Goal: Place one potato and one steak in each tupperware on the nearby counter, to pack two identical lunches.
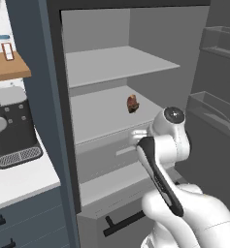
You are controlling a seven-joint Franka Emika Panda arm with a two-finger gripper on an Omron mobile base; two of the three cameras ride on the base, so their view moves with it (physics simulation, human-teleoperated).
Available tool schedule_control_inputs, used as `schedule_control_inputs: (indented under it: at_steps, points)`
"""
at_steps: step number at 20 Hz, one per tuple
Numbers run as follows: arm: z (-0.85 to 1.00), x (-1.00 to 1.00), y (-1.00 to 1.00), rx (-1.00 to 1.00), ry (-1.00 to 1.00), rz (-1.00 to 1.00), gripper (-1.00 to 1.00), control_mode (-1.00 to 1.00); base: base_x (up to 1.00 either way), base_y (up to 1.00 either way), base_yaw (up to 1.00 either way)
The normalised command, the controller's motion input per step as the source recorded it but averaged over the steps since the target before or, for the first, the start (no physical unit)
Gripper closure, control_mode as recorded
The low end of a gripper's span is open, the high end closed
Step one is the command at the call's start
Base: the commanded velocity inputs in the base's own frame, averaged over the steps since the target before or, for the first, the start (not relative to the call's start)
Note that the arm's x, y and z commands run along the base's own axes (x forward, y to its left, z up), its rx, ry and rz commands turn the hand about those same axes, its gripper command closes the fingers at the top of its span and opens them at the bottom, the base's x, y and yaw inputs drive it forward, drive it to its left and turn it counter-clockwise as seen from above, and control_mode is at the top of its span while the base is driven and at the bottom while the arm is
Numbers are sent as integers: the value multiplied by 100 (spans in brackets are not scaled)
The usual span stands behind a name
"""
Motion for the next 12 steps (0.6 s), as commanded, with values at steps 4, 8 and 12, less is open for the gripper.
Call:
schedule_control_inputs:
  at_steps: [4, 8, 12]
  points:
    - [0, 68, -18, 0, 0, -3, -100, -100, 0, 0, 0]
    - [2, 74, -16, 0, 0, -8, -100, -100, 0, 0, 0]
    - [2, 66, -14, 0, 9, -7, -100, -100, 0, 0, 0]
